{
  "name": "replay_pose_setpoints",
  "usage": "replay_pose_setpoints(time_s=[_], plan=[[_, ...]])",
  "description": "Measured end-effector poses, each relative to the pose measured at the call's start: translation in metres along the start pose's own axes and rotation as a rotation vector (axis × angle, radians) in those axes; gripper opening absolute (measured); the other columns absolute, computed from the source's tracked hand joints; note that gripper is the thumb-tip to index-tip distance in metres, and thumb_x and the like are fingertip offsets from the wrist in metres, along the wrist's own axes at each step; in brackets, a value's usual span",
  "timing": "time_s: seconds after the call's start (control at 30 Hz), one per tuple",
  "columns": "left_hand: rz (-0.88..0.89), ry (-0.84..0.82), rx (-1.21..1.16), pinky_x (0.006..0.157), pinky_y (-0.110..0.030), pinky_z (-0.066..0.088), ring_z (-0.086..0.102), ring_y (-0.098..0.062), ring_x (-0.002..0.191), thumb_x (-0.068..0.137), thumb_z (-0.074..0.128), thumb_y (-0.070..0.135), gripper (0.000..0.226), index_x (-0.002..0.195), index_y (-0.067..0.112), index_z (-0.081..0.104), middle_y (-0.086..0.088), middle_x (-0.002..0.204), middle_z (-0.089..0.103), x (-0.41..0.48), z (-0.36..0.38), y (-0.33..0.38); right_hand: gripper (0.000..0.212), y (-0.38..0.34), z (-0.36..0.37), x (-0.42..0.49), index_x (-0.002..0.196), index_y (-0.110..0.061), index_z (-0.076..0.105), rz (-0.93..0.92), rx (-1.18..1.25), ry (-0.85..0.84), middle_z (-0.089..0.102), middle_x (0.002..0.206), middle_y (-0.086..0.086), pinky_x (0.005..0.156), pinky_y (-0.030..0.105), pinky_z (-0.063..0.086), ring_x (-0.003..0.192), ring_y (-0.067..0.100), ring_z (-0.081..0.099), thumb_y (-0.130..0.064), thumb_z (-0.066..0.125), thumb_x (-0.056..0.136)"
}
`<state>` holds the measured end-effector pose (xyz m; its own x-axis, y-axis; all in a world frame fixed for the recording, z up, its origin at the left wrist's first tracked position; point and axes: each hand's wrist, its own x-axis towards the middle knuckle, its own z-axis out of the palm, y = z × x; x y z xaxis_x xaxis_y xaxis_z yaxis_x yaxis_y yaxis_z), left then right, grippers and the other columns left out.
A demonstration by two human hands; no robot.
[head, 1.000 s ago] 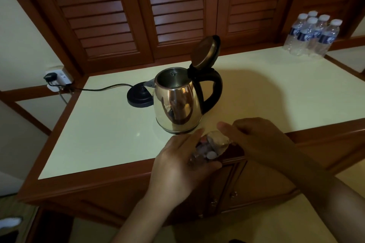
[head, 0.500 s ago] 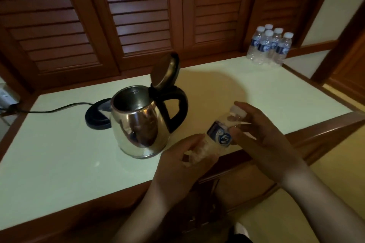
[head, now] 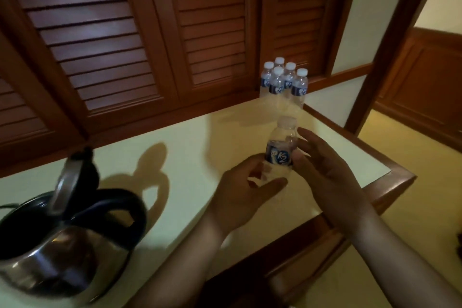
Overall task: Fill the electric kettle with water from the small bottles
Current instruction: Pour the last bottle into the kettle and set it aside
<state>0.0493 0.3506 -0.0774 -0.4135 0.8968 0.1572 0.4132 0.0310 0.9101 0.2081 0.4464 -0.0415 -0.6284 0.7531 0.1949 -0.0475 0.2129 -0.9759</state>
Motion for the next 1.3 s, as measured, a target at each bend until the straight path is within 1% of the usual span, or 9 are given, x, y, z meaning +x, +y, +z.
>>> replay_pose_setpoints(time_s=[0.17,0.27,0.43,0.53,0.63,0.8,0.97,1.1,1.3], plan=[[-0.032,0.125,0.001,0.088,-0.035,0.063,0.07,-0.012,0.103,0.076,0.077,0.058,0.056,0.127,0.036,0.069,0.006,0.109,0.071,0.084,0.028,-0.004,0.043,0.035,-0.045,0.068,0.136,-0.033,0.059,0.049,-0.018,-0.004,0.07,0.126,-0.01,0.1,0.04,0.054,0.115,0.008,0.067,-0.049,0.054,0.096],[-0.052,0.204,0.032,0.085,-0.038,0.058,0.066,-0.019,0.102,0.079,0.08,0.053,0.045,0.117,0.032,0.069,0.004,0.096,0.064,0.131,0.044,-0.014,0.051,0.071,-0.071,0.117,0.136,-0.034,0.059,0.094,-0.097,0.039,0.07,0.121,-0.01,0.1,0.046,0.055,0.11,0.009,0.069,-0.059,0.055,0.091],[-0.129,0.266,0.072,0.083,-0.027,0.051,0.064,-0.017,0.099,0.088,0.084,0.031,0.036,0.12,0.028,0.069,0.009,0.103,0.066,0.195,0.072,-0.032,0.037,0.126,-0.108,0.173,0.137,-0.028,0.057,0.128,-0.229,0.054,0.064,0.127,-0.007,0.089,0.03,0.055,0.113,0.009,0.064,-0.039,0.054,0.103],[-0.209,0.311,0.101,0.087,-0.035,0.056,0.066,-0.016,0.101,0.088,0.082,0.03,0.04,0.126,0.027,0.068,0.006,0.111,0.071,0.221,0.089,-0.042,0.031,0.141,-0.113,0.192,0.131,-0.025,0.06,0.091,-0.218,0.086,0.06,0.122,-0.011,0.075,0.016,0.052,0.103,-0.006,0.063,-0.028,0.061,0.101],[-0.255,0.381,0.125,0.089,-0.038,0.058,0.067,-0.017,0.098,0.088,0.08,0.033,0.039,0.125,0.027,0.068,0.005,0.108,0.073,0.243,0.101,-0.048,0.03,0.161,-0.111,0.219,0.126,-0.025,0.06,0.022,-0.308,0.133,0.061,0.117,-0.009,0.081,0.008,0.05,0.1,-0.005,0.064,-0.031,0.066,0.097],[-0.263,0.423,0.168,0.09,-0.035,0.058,0.068,-0.012,0.101,0.087,0.078,0.043,0.042,0.125,0.029,0.067,0.008,0.112,0.074,0.264,0.11,-0.05,0.051,0.177,-0.113,0.257,0.138,-0.029,0.049,0.03,-0.284,0.132,0.059,0.132,-0.006,0.101,0.039,0.053,0.117,0.01,0.059,-0.036,0.07,0.093],[-0.254,0.457,0.177,0.09,-0.032,0.057,0.068,-0.014,0.103,0.088,0.08,0.039,0.045,0.128,0.024,0.066,0.004,0.118,0.074,0.274,0.113,-0.048,0.057,0.178,-0.115,0.278,0.144,-0.031,0.044,0.018,-0.273,0.089,0.06,0.132,-0.01,0.101,0.037,0.053,0.119,0.007,0.059,-0.035,0.07,0.092],[-0.253,0.477,0.186,0.091,-0.032,0.058,0.07,-0.014,0.102,0.084,0.081,0.043,0.047,0.125,0.024,0.068,0.004,0.115,0.076,0.276,0.115,-0.048,0.042,0.175,-0.113,0.282,0.131,-0.026,0.053,-0.015,-0.231,0.1,0.064,0.115,-0.016,0.096,0.021,0.053,0.11,-0.003,0.061,-0.016,0.07,0.094],[-0.264,0.506,0.167,0.09,-0.029,0.056,0.069,-0.014,0.101,0.085,0.085,0.036,0.049,0.128,0.022,0.065,0.005,0.112,0.075,0.281,0.116,-0.048,0.05,0.177,-0.112,0.286,0.141,-0.019,0.05,0.003,-0.168,0.112,0.062,0.128,-0.005,0.101,0.026,0.048,0.117,0.009,0.059,-0.016,0.068,0.096]])
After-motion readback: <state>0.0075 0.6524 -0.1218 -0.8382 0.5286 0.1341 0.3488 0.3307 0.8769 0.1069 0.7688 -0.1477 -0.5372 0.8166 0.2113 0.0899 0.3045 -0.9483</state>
